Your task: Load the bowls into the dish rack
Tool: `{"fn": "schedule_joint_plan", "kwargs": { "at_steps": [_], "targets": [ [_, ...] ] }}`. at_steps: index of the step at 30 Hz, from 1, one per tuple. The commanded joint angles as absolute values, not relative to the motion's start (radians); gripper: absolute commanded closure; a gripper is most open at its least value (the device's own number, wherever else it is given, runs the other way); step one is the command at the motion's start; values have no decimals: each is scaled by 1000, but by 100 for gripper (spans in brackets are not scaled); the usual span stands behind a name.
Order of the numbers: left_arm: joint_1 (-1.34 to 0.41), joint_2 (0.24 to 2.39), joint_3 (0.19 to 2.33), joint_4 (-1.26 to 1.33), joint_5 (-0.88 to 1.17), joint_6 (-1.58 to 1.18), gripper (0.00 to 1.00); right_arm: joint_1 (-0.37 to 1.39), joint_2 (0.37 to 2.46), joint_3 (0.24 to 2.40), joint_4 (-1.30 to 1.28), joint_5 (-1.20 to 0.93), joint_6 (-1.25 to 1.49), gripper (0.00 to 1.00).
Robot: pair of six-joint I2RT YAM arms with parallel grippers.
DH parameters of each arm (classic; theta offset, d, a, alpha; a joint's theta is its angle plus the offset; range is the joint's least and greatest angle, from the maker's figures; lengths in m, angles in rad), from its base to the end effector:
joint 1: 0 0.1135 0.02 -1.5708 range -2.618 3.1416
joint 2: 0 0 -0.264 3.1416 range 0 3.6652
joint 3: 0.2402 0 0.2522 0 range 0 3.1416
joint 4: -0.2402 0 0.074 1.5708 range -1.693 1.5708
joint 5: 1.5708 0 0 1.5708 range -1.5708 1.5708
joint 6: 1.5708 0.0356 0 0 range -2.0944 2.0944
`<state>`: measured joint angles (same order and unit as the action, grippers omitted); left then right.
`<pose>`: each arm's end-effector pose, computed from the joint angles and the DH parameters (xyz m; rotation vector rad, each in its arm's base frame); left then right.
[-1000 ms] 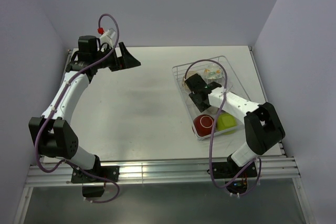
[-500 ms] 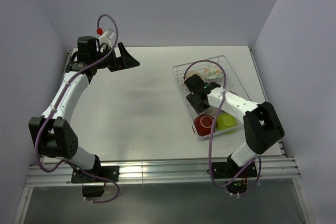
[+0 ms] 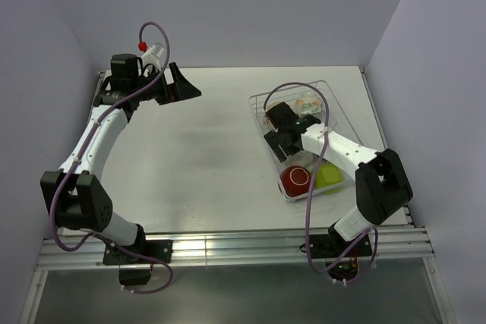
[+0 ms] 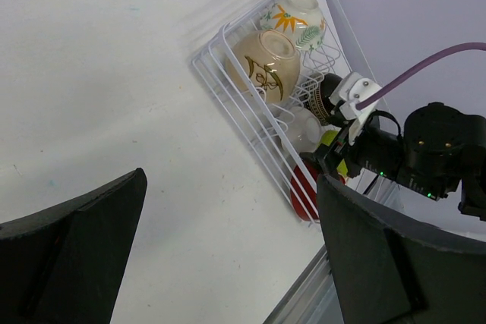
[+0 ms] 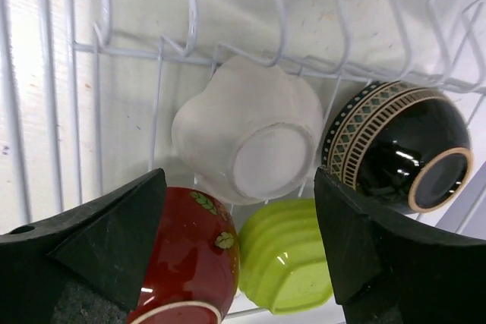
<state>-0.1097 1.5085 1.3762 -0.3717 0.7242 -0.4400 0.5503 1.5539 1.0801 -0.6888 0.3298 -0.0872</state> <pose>0.3378 -0.0609 0.3555 0.1159 2.1090 -1.0818 0.2648 0.1490 0.2202 -0.7453 2.5504 -0.3040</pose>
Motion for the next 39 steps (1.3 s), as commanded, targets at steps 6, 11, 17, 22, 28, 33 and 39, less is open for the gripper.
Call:
{"fn": "schedule_joint_plan", "kwargs": {
  "at_steps": [6,11,17,22,28,33,39],
  "targets": [
    [-89,1450,1385,-359,744,-430,1,540,1395,1200,-667,287,-97,0],
    [-68,1453,1407,-406,738,-367,0,412,1289,1267,-652,103,-120,0],
    [-34,1496,1496,-627,637,-192,1,145,1198,1361,-683,-232,-101,0],
    [-3,1444,1402,-641,531,-62,1,-56,1198,1329,-730,-478,-68,0],
    [-3,1358,1225,-624,442,75,0,-222,1226,1203,-787,-652,-92,0],
    [-3,1302,1099,-577,397,133,0,-224,1171,1091,-761,-669,-104,0],
    [-3,1262,1034,-561,362,163,1,-222,1146,1023,-767,-660,-146,0]
  ]
}}
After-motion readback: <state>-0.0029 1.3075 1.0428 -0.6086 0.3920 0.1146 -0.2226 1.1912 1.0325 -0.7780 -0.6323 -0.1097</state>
